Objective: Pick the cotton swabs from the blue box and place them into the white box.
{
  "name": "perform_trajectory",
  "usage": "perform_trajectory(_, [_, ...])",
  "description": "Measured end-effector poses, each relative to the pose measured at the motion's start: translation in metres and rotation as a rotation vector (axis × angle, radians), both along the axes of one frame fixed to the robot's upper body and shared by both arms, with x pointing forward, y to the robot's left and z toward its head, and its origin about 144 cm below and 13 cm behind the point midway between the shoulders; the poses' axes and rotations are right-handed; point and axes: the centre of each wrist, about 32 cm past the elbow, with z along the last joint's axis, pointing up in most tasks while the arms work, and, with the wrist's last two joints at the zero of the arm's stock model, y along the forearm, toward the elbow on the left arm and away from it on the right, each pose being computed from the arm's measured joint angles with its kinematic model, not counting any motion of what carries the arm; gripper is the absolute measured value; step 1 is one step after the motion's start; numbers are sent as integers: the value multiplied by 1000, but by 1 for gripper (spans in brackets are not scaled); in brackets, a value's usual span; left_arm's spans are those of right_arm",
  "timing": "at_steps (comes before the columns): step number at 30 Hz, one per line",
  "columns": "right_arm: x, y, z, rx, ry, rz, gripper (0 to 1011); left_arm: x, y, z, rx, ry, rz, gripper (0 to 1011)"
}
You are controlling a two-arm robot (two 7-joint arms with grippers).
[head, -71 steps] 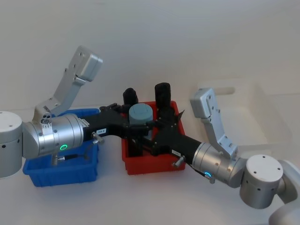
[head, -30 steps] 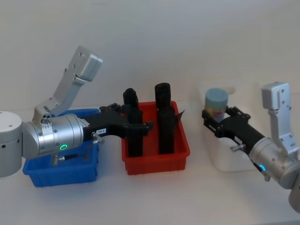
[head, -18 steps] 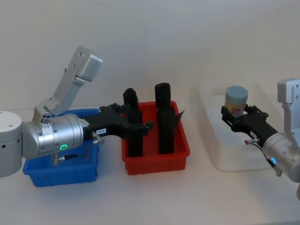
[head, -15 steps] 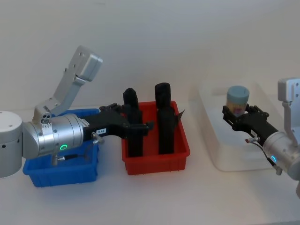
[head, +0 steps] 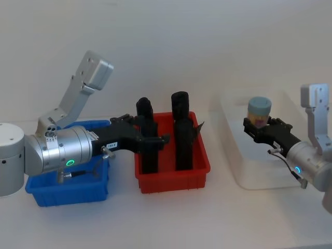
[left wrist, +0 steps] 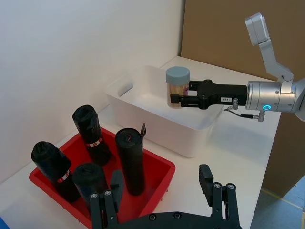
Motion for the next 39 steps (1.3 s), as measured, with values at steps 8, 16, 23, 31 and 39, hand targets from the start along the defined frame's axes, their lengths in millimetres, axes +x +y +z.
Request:
perform_trajectory(8, [5,0,-1,3,13,8,756,0,0,0,0,0,0,1004])
perform_trajectory(16, [7,0,-2,4,8,20,954,0,0,0,0,0,0,1004])
perform_trajectory(23, [7,0,-1,3,-17,26,1001,0,0,0,0,0,0,1004])
perform_trajectory(31, [2,0,3,1,-90,30,1002,0,0,0,0,0,0,1004])
perform_trajectory(39, [-6,0,8,-5,-162,27,1002,0,0,0,0,0,0,1004])
